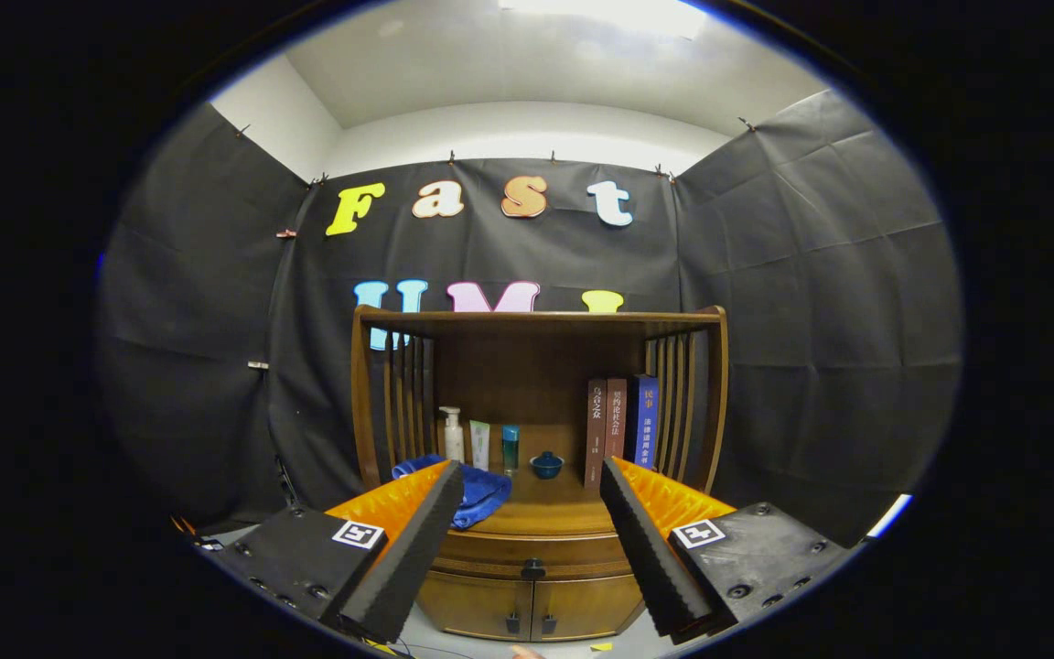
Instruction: Pull open the drawer, take out the items inside it, and place them on the countertop above the cabinet.
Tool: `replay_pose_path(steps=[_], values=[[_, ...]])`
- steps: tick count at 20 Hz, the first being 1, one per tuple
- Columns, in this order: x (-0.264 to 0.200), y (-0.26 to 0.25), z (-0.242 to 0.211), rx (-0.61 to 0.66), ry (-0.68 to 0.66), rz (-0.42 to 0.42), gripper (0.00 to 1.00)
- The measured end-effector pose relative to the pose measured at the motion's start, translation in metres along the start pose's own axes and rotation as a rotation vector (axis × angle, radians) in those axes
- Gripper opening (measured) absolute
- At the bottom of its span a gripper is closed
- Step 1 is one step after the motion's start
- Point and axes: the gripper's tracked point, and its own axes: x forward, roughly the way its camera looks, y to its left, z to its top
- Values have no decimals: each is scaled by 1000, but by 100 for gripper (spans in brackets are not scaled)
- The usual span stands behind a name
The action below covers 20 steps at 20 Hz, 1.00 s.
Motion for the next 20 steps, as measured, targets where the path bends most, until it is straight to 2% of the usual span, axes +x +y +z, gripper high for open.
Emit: replay_pose_path(steps=[9,20], values=[[37,-5,-75,-4,124,8,99],[109,-12,-210,26,291,14,99]])
